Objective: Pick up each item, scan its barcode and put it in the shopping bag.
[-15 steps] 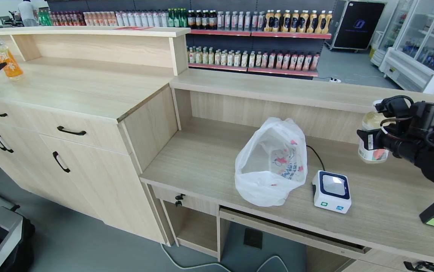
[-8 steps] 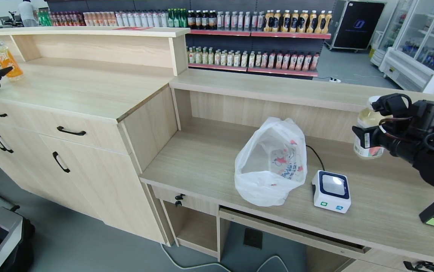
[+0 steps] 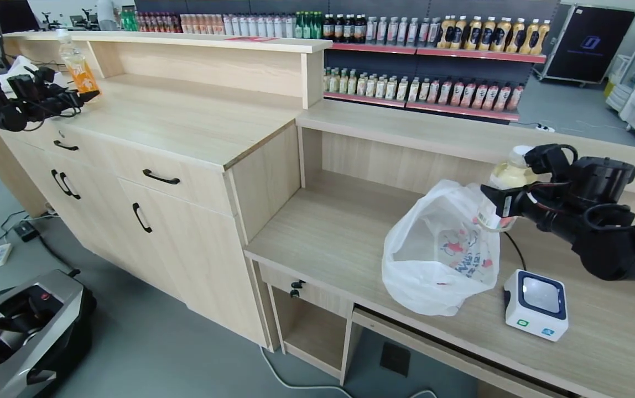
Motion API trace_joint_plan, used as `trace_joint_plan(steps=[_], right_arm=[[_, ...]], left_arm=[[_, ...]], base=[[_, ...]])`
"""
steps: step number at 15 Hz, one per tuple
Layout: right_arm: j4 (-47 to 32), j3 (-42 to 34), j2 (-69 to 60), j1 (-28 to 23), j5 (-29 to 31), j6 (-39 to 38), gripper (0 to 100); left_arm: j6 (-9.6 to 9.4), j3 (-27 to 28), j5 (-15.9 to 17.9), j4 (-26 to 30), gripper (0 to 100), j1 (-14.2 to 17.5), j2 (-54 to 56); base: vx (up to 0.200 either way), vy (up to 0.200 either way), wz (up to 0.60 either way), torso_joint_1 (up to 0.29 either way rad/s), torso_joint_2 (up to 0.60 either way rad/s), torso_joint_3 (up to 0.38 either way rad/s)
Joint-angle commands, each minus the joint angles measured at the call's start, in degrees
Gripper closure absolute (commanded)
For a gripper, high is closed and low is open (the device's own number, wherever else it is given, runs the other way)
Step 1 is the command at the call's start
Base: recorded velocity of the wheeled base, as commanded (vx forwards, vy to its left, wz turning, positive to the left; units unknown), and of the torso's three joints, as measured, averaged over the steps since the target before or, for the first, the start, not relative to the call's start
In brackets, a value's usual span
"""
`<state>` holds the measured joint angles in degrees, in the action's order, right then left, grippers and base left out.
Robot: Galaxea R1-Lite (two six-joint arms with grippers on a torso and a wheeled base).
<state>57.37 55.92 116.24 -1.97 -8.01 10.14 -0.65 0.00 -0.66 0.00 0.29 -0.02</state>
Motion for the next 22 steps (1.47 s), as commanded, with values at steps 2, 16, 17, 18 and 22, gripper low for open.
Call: trace_joint_plan(steps=[2, 16, 17, 18, 22], right_arm=[[1.69, 2.53, 8.04, 0.83, -2.54, -0.30, 100], [3.98, 20.11, 23.60, 2.15, -12.65, 0.40, 100], [3.72, 21.25, 24.56, 2.15, -13.08, 0.40, 100], [3.10, 23.18, 25.71, 2.33, -13.26, 0.40, 100], [1.34, 27.93, 29.13, 2.33, -15.11, 0.40, 100]], left_arm=[[0.03, 0.00, -0.04, 0.00, 0, -0.03, 0.02], [0.03, 0.00, -0.04, 0.00, 0, -0.03, 0.02], [0.03, 0.00, -0.04, 0.00, 0, -0.03, 0.02], [-0.06, 0.00, -0.04, 0.00, 0, -0.03, 0.02], [-0.06, 0.00, -0.04, 0.00, 0, -0.03, 0.02]], base=[[0.000, 0.000, 0.00, 0.000, 0.00, 0.000], [0.000, 0.000, 0.00, 0.000, 0.00, 0.000], [0.000, 0.000, 0.00, 0.000, 0.00, 0.000], [0.000, 0.000, 0.00, 0.000, 0.00, 0.000], [0.000, 0.000, 0.00, 0.000, 0.00, 0.000]])
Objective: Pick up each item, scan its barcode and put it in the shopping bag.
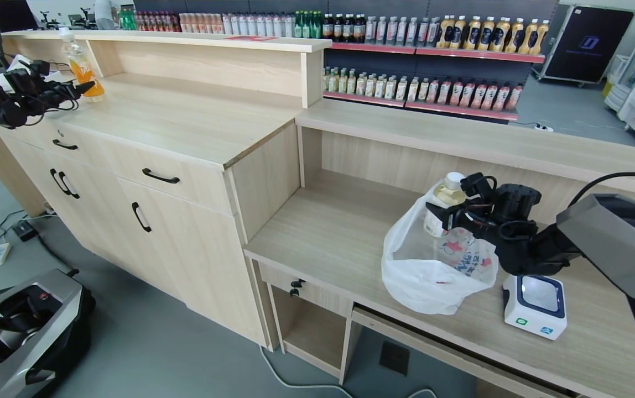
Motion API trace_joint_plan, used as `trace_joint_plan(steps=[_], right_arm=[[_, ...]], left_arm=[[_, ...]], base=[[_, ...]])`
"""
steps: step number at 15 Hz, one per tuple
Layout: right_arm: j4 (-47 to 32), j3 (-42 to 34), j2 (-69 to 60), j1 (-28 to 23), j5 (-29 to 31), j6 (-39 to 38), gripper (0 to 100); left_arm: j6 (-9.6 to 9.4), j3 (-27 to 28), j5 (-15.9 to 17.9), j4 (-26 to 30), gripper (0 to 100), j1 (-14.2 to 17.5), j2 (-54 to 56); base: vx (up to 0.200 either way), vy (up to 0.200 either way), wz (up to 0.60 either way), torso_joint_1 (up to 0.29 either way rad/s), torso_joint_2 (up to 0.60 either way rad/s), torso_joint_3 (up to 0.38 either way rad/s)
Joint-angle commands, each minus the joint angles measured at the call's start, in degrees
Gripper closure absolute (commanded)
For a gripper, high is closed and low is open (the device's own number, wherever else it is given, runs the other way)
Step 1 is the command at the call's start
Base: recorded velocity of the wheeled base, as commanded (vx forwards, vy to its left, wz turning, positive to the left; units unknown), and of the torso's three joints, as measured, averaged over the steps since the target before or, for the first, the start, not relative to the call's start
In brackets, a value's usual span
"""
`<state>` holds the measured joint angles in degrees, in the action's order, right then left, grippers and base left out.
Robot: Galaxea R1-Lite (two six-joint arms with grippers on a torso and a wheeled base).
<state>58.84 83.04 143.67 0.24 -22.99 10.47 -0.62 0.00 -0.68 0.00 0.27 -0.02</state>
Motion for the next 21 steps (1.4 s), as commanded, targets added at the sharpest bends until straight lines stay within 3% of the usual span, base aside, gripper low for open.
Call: trace_joint_plan(steps=[1, 9, 19, 20, 21], right_arm=[[-0.22, 1.07, 2.23, 0.11, -0.48, 0.08, 100], [-0.13, 3.88, 6.10, 0.20, -0.65, 0.34, 100], [0.04, 2.12, 7.15, 0.02, -0.65, 1.83, 100], [-0.13, 2.21, 7.24, -0.24, -0.74, 2.18, 0], [-0.22, 1.95, 7.24, -0.68, -2.15, 3.33, 0]], left_arm=[[0.01, 0.00, -0.02, 0.00, 0, 0.00, 0.02], [-0.08, 0.00, -0.02, 0.00, 0, 0.00, 0.02], [-0.08, 0.00, -0.02, 0.00, 0, 0.00, 0.02], [0.01, 0.00, -0.02, 0.00, 0, 0.00, 0.02], [-0.08, 0.00, -0.02, 0.00, 0, 0.00, 0.02]], base=[[0.000, 0.000, 0.00, 0.000, 0.00, 0.000], [0.000, 0.000, 0.00, 0.000, 0.00, 0.000], [0.000, 0.000, 0.00, 0.000, 0.00, 0.000], [0.000, 0.000, 0.00, 0.000, 0.00, 0.000], [0.000, 0.000, 0.00, 0.000, 0.00, 0.000]])
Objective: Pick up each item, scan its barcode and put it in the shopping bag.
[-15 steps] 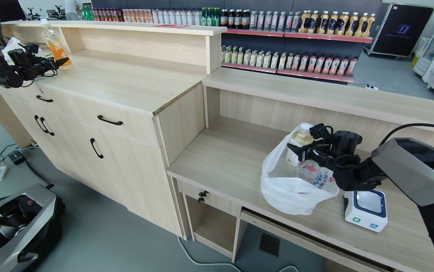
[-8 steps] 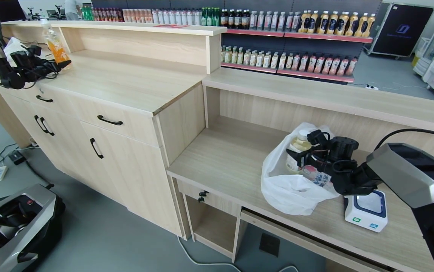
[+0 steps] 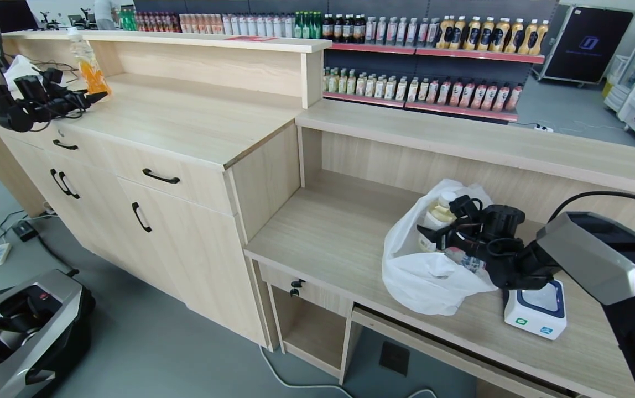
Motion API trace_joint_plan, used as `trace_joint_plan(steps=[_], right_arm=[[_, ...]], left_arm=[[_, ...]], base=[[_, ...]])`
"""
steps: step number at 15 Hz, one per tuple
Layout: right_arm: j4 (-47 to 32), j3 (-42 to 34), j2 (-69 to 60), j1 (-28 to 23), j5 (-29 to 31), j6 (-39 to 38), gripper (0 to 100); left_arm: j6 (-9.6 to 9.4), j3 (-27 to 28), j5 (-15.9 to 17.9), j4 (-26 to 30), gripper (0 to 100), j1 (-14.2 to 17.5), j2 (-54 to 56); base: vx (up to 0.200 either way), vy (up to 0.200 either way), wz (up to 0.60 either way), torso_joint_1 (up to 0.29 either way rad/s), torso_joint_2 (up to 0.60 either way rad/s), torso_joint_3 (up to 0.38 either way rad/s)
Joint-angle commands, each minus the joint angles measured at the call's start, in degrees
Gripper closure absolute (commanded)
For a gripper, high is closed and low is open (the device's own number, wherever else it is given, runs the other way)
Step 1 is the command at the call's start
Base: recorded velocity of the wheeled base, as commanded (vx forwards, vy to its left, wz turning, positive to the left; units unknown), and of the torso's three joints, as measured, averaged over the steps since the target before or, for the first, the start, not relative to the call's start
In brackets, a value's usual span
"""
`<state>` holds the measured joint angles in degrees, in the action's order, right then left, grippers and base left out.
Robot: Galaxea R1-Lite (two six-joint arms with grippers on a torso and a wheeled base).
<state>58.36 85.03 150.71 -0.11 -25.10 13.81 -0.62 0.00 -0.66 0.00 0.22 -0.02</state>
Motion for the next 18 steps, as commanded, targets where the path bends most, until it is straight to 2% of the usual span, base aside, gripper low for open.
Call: trace_joint_plan(steps=[1, 6, 11, 18], right_arm=[[0.18, -1.27, 0.11, -0.59, -1.44, 1.22, 0], [0.27, -2.85, -2.62, -0.51, -4.78, 1.66, 0], [2.02, -7.51, -2.35, -1.21, -5.13, 4.56, 0], [1.85, -6.98, -5.78, -1.30, -5.22, 4.29, 0]], left_arm=[[0.01, 0.00, -0.04, 0.00, 0, 0.04, 0.02], [0.01, 0.00, -0.04, 0.00, 0, 0.04, 0.02], [0.01, 0.00, -0.04, 0.00, 0, 0.04, 0.02], [0.01, 0.00, -0.04, 0.00, 0, 0.04, 0.02]], base=[[0.000, 0.000, 0.00, 0.000, 0.00, 0.000], [0.000, 0.000, 0.00, 0.000, 0.00, 0.000], [0.000, 0.000, 0.00, 0.000, 0.00, 0.000], [0.000, 0.000, 0.00, 0.000, 0.00, 0.000]])
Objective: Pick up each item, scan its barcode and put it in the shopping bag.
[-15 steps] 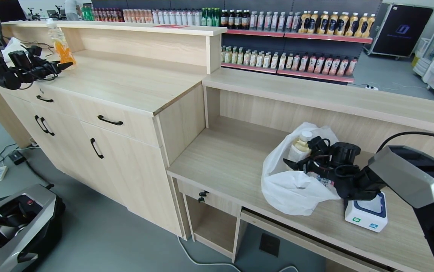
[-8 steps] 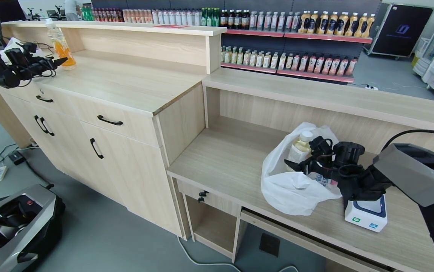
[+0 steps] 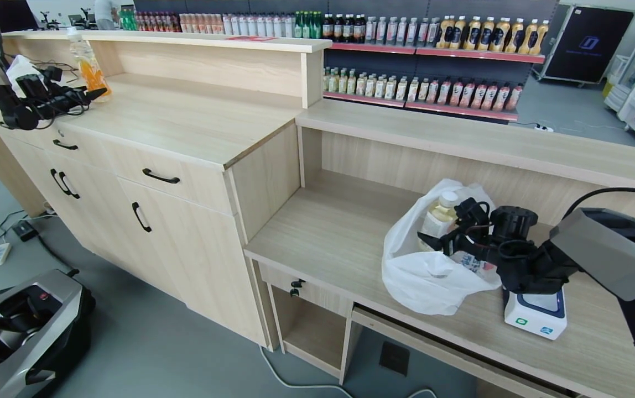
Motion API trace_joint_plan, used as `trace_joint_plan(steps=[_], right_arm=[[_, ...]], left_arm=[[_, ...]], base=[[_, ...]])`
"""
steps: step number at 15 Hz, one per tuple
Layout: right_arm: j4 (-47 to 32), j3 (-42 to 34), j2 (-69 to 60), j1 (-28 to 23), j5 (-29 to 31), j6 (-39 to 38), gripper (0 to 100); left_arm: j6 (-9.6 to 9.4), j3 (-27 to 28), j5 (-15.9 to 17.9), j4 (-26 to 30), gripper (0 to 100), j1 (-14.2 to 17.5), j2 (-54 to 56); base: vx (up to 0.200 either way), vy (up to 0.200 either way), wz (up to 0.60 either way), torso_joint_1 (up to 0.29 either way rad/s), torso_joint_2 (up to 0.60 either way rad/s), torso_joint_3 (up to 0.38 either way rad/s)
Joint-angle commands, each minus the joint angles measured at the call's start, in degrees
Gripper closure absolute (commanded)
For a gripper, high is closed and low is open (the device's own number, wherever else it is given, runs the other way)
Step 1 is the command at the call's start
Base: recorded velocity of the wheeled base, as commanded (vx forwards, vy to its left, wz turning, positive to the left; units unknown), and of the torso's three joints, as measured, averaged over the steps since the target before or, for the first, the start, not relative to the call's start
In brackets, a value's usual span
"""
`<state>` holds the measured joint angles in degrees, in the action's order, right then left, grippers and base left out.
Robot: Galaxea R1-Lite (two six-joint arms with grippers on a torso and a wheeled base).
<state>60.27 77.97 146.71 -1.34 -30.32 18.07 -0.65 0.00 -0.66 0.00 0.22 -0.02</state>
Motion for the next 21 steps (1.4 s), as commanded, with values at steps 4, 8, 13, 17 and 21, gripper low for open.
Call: trace_joint_plan(steps=[4, 8, 13, 17, 21], right_arm=[[-2.61, -3.44, -11.19, -0.77, 0.35, 0.21, 0], [-3.23, -18.47, -25.86, -3.32, 0.61, 0.04, 0], [-7.89, -28.40, -43.88, -7.98, 5.88, 0.74, 0], [-19.23, -29.19, -53.20, -15.09, 16.96, 1.45, 0], [-30.83, -30.16, -54.34, -25.91, 38.05, 1.09, 0]], left_arm=[[-0.06, 0.00, -0.04, 0.00, 0, 0.04, 0.02], [0.03, 0.00, -0.04, 0.00, 0, 0.04, 0.02], [-0.06, 0.00, -0.04, 0.00, 0, 0.04, 0.02], [-0.06, 0.00, -0.04, 0.00, 0, 0.04, 0.02], [0.03, 0.00, -0.04, 0.00, 0, 0.04, 0.02]], base=[[0.000, 0.000, 0.00, 0.000, 0.00, 0.000], [0.000, 0.000, 0.00, 0.000, 0.00, 0.000], [0.000, 0.000, 0.00, 0.000, 0.00, 0.000], [0.000, 0.000, -0.45, 0.003, 0.00, 0.005], [0.000, 0.000, -0.60, 0.001, 0.00, 0.002]])
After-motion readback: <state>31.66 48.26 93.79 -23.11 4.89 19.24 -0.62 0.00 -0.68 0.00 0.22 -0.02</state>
